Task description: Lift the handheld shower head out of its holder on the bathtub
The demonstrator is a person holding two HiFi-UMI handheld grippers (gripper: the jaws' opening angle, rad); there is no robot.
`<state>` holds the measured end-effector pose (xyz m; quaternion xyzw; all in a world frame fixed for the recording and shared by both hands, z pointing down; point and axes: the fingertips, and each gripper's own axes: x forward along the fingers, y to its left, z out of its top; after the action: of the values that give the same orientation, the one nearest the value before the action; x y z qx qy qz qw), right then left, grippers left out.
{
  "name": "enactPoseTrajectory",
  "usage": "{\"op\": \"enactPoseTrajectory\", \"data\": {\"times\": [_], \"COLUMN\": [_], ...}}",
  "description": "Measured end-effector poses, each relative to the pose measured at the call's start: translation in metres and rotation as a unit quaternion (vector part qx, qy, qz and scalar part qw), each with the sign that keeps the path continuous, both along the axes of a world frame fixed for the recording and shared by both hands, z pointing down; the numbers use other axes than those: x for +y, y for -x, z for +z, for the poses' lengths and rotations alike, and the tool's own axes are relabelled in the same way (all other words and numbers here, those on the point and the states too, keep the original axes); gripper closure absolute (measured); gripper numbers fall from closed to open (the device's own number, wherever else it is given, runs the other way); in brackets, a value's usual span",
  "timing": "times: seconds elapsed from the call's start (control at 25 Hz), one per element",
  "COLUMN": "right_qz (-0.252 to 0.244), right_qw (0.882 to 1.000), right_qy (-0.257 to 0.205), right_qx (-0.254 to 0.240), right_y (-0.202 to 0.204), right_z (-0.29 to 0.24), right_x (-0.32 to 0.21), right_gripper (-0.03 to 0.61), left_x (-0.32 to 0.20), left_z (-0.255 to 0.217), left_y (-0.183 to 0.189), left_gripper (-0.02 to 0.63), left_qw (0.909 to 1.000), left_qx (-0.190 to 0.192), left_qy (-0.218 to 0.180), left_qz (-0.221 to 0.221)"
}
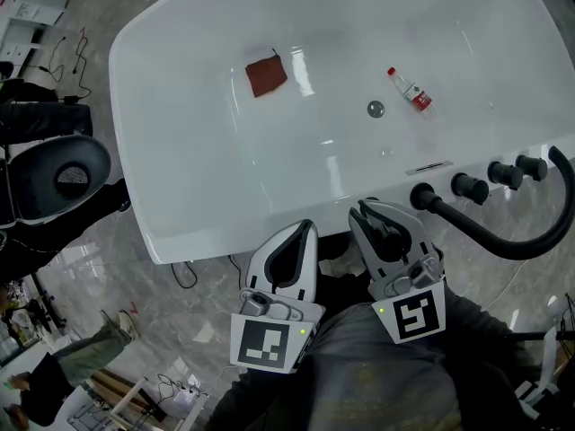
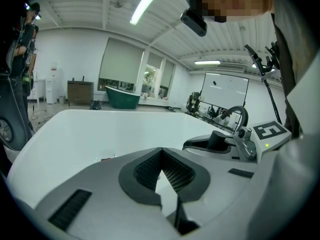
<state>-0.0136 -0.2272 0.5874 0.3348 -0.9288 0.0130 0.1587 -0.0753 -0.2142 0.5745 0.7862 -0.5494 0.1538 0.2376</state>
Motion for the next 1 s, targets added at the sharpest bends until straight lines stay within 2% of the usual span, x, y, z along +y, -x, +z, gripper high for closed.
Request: {"op": "enactPoseTrajectory", "data": {"times": [0.28, 0.44, 0.76, 1.0], "right_qz": [0.007, 0.015, 0.018, 0.02], "right_qw": [1.0, 1.0, 1.0, 1.0], "right_qy": [0.008, 0.0, -0.004, -0.015], "right_qx": [0.01, -0.006, -0.008, -0.012], "right_y": [0.0, 0.004, 0.009, 0.017], "right_z": [-0.002, -0.024, -0.059, -0.093], "right_x": [-0.002, -0.006, -0.005, -0.003], "right_gripper": [0.523, 0.523, 0.523, 0.523], "left_x": [-0.004, 0.001, 0.007, 0.013], "left_z": [-0.018, -0.029, -0.067, -0.098], "left_y": [0.013, 0.018, 0.017, 0.024], "left_gripper": [0.612, 0.612, 0.612, 0.612], "left_qw": [0.9997, 0.9998, 0.9994, 0.9993], "left_qx": [-0.003, -0.006, 0.004, 0.006], "left_qy": [-0.02, -0.011, -0.033, -0.035], "left_qz": [-0.012, -0.014, -0.007, -0.008]}}
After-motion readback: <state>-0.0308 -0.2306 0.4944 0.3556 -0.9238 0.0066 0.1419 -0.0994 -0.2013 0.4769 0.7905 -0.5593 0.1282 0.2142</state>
